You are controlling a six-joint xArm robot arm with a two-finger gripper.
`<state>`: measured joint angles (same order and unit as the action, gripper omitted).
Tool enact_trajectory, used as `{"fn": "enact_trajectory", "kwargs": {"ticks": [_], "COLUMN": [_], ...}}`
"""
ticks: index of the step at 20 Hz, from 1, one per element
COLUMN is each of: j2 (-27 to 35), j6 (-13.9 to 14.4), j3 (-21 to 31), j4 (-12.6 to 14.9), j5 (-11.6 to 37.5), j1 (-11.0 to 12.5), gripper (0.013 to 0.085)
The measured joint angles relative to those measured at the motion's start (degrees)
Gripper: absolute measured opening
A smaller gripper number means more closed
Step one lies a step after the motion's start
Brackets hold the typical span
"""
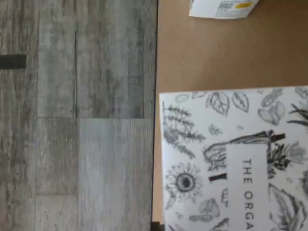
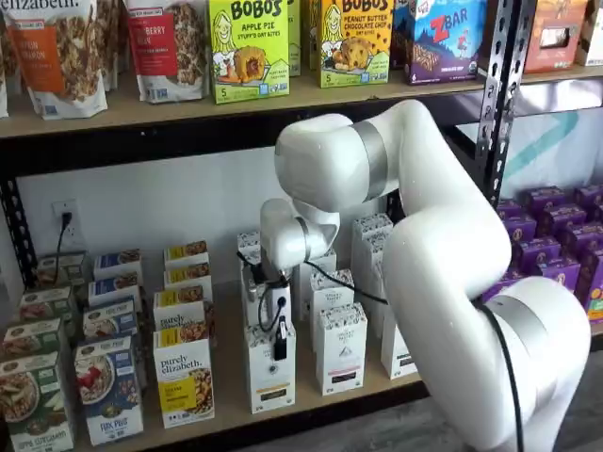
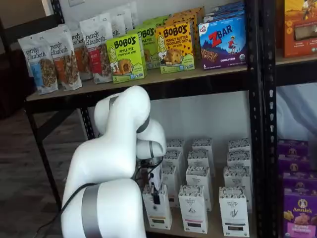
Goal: Pick up the white box with a yellow strip in the middle, on the bottom shelf, the fourth box from the left
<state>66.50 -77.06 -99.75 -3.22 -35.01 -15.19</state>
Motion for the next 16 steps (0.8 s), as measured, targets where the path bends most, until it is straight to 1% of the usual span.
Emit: {"fn": "enact_trajectory", "kwargs": {"ticks": [5,7,9,12,16], "j2": [-0.83,-1.2,-1.46,-2.55,-4.67], "j6": [0.0,-0.5,0.03,0.72,0.9], "j3": [1.62,2.19,2.43,4.21,7.38], "j4": [-0.17,-0.85,-0.4,0.04,-0.2], "j5": [1.13,1.28,0.88,1.76,2.83], "j1": [-0.18,-0.26,-0.39,-0.76,-1.19], "gripper": [0.057,0.049,0.049,0.049,0.049]}}
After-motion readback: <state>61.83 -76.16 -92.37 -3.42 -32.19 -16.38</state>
